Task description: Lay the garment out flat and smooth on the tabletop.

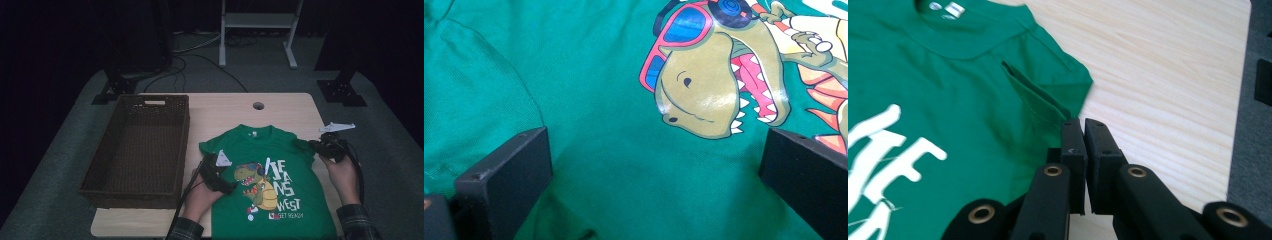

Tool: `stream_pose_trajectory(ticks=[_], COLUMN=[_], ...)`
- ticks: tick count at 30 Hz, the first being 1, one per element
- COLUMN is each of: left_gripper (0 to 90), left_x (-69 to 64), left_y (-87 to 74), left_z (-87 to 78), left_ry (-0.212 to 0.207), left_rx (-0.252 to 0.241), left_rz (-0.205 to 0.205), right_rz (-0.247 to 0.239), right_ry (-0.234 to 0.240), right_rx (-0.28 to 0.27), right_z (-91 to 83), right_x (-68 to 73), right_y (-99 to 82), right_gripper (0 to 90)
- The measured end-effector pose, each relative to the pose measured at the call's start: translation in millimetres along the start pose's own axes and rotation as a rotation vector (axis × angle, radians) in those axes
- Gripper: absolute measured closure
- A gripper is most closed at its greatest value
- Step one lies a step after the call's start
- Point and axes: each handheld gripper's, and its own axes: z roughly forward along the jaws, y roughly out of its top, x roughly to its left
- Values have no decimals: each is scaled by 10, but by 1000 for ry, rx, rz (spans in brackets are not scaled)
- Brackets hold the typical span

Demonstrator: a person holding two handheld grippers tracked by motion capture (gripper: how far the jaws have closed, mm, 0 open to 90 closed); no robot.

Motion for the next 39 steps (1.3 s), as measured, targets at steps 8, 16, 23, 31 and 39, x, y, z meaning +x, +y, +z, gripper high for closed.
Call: stream_pose_trajectory(ticks=[8,16,23,31,39], left_gripper=[0,0,0,0,0], left_x=[0,1,0,0,1], left_y=[0,0,0,0,0], left_z=[0,-1,0,0,1], left_ry=[0,0,0,0,0], left_rx=[0,1,0,0,0], left_rz=[0,1,0,0,0], right_rz=[31,55,72,102,137], right_ry=[-17,-41,-82,-62,73], right_rx=[22,49,71,34,-76], right_z=[56,125,131,55,-94], right_x=[-103,-176,-242,-257,-106], right_y=[-115,-234,-314,-366,-410], right_gripper=[878,873,879,693,212])
